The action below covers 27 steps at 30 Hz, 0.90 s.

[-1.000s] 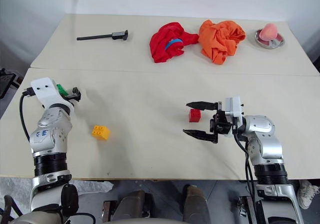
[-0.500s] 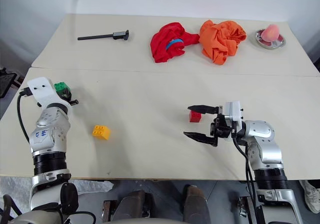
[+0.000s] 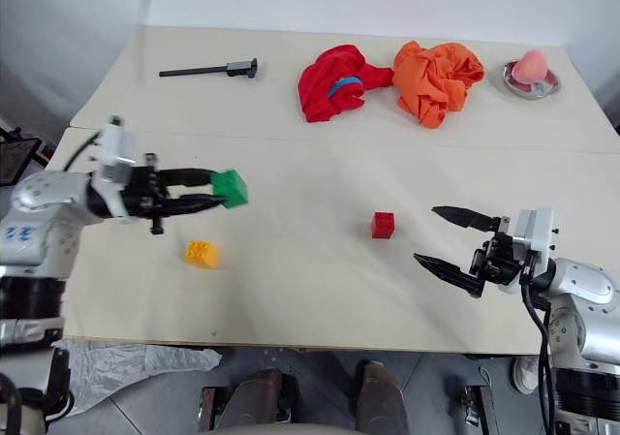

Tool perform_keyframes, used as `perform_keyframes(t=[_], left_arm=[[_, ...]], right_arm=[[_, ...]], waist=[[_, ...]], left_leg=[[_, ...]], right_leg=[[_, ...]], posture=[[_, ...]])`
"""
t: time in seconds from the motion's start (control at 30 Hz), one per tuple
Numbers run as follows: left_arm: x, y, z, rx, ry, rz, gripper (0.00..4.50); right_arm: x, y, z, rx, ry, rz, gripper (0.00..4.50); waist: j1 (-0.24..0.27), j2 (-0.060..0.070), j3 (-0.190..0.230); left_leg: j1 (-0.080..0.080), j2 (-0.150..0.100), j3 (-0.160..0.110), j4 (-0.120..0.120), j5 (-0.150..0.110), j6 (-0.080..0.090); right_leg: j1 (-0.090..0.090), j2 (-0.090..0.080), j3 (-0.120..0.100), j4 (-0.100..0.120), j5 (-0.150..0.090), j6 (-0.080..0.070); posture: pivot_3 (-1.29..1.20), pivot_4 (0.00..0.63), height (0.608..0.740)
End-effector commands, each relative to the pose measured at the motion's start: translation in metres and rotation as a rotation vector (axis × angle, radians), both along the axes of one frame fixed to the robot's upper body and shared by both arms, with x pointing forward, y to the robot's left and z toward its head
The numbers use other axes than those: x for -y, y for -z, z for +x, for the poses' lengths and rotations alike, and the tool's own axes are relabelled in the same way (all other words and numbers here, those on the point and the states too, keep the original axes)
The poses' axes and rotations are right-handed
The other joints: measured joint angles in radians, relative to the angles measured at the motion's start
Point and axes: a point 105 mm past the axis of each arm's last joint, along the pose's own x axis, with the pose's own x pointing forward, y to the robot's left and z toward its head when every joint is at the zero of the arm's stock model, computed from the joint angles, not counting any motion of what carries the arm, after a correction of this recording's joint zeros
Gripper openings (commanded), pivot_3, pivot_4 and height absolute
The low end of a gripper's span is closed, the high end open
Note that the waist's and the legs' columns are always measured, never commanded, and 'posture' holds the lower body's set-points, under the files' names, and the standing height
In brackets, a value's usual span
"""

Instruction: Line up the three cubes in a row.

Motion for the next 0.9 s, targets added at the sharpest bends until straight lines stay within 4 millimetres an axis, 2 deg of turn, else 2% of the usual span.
perform_keyframes(t=[0.03, 0.07, 0.13, 0.3, 0.5, 0.7, 0.77, 0.9], left_arm=[[0.020, 0.016, 0.017, 0.014, 0.046, 0.108, 1.45], [0.028, 0.019, 0.023, 0.015, 0.052, 0.122, 1.45], [0.056, 0.028, 0.035, -0.003, 0.090, 0.126, 1.45], [0.091, 0.040, 0.045, -0.030, 0.136, 0.141, 1.45], [0.111, 0.046, 0.046, -0.037, 0.174, 0.155, 1.45], [0.116, 0.058, 0.046, -0.045, 0.182, 0.205, 1.45], [0.116, 0.065, 0.046, -0.018, 0.181, 0.249, 2.18], [0.122, 0.057, 0.049, 0.004, 0.144, 0.166, 3.36]], right_arm=[[0.007, -0.011, -0.005, 0.031, 0.026, -0.018, 4.50], [0.009, -0.011, -0.006, 0.027, 0.031, -0.023, 4.50], [0.012, -0.008, -0.011, 0.013, 0.049, -0.037, 4.50], [0.009, -0.004, -0.018, 0.000, 0.062, -0.044, 4.50], [0.005, -0.002, -0.022, -0.003, 0.071, -0.040, 4.50], [0.002, 0.000, -0.024, -0.006, 0.079, -0.037, 4.50], [0.001, 0.001, -0.023, -0.004, 0.080, -0.038, 4.50], [-0.003, 0.000, -0.021, 0.000, 0.067, -0.033, 4.50]], waist=[[0.000, 0.000, 0.000], [0.001, 0.000, 0.000], [0.006, -0.001, 0.000], [0.002, -0.001, 0.001], [0.001, -0.001, 0.001], [0.005, -0.002, 0.001], [0.005, -0.002, 0.001], [0.004, -0.002, 0.001]], left_leg=[[0.000, 0.000, 0.000, 0.000, 0.000, 0.000], [-0.001, 0.000, 0.000, 0.000, 0.000, 0.000], [-0.001, 0.000, 0.000, 0.000, 0.000, 0.000], [-0.003, 0.000, 0.000, 0.000, 0.000, 0.002], [-0.003, 0.000, 0.000, 0.000, 0.000, 0.002], [-0.003, 0.000, 0.000, 0.000, 0.000, 0.002], [-0.003, 0.000, 0.000, 0.000, 0.000, 0.002], [-0.003, -0.001, 0.000, 0.000, 0.000, 0.002]], right_leg=[[0.000, 0.000, 0.000, 0.000, 0.000, 0.000], [-0.001, 0.000, 0.000, -0.001, 0.000, 0.000], [-0.001, 0.000, 0.000, -0.001, 0.000, 0.000], [-0.001, 0.000, -0.001, -0.003, 0.001, 0.002], [-0.002, 0.000, 0.000, -0.002, 0.001, 0.002], [-0.002, 0.000, 0.000, -0.002, 0.001, 0.002], [-0.002, 0.000, 0.000, -0.002, 0.001, 0.002], [-0.001, 0.000, 0.000, -0.002, 0.001, 0.002]], posture=[[0.00, 0.150, 0.740], [0.00, 0.150, 0.740], [0.00, 0.150, 0.740], [0.00, 0.150, 0.740], [0.00, 0.150, 0.740], [0.00, 0.150, 0.740], [0.00, 0.150, 0.740], [0.00, 0.150, 0.740]])
